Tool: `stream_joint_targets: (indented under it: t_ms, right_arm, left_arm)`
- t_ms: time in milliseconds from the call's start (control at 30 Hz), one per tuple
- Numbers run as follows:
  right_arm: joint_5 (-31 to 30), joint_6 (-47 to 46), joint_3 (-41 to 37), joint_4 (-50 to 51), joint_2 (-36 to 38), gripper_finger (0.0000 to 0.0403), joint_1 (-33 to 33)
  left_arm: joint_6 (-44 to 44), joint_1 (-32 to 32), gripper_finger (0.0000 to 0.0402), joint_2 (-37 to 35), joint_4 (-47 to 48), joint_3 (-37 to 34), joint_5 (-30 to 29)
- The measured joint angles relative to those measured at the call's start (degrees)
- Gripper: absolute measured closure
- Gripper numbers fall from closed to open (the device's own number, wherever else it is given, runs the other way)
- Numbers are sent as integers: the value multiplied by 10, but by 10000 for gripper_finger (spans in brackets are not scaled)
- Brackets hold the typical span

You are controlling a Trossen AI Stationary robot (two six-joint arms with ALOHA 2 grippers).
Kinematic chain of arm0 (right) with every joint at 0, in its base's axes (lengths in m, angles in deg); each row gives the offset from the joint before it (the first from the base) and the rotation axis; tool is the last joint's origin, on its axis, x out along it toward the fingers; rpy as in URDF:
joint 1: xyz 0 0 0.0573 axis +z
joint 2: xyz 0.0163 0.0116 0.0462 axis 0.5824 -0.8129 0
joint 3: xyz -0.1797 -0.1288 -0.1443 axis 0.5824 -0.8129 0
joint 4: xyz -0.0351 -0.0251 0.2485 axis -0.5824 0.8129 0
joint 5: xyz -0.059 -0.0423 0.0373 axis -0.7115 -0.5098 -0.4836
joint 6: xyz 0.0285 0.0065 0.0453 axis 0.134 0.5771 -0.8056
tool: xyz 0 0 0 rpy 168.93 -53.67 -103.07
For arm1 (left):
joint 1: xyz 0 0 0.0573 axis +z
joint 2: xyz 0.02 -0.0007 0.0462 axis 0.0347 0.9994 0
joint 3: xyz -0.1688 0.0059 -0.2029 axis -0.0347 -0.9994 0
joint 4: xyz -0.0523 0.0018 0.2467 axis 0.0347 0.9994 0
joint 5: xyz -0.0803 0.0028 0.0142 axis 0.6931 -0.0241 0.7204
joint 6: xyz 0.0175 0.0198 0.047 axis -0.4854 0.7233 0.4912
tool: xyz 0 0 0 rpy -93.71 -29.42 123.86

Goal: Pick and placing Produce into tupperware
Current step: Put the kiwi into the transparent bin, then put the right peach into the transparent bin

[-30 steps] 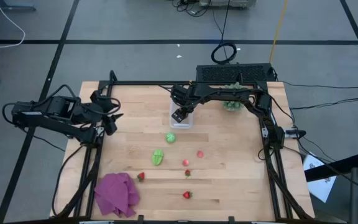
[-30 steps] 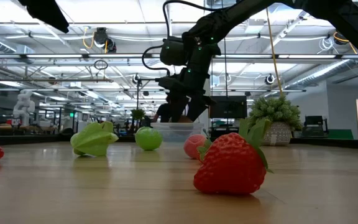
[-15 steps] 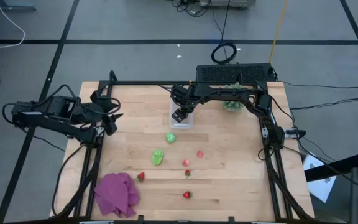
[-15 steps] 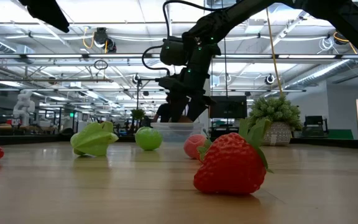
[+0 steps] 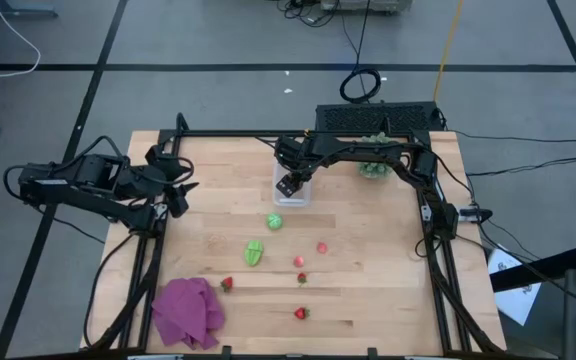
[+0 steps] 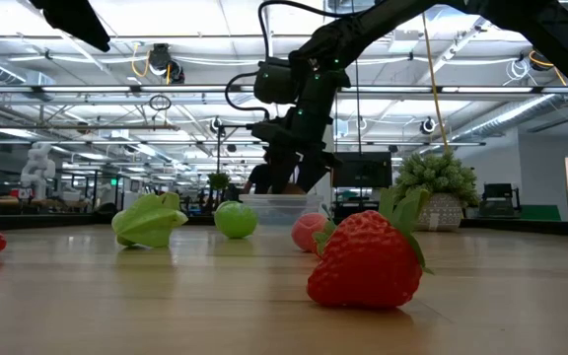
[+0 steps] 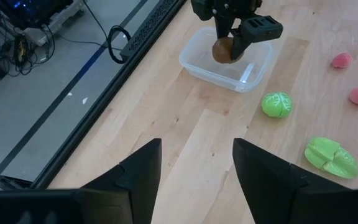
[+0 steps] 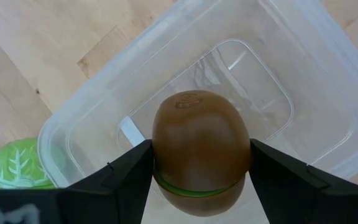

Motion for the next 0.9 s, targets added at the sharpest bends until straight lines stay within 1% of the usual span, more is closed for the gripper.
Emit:
stream_joint_targets:
  t_ms: [400, 533, 767, 900]
  right_arm:
    - [2, 3, 0, -20, 0, 157, 6]
    - [2, 3, 0, -16, 0, 137, 6]
    - [0, 4, 0, -17, 0, 81, 6]
    - [-2, 0, 0, -17, 0, 67, 4]
  left_arm:
    - [0, 0, 197, 0, 0, 0, 0]
    - [0, 0, 197, 0, 0, 0, 0]
    - [0, 0, 197, 0, 0, 0, 0]
    - [0, 0, 197, 0, 0, 0, 0]
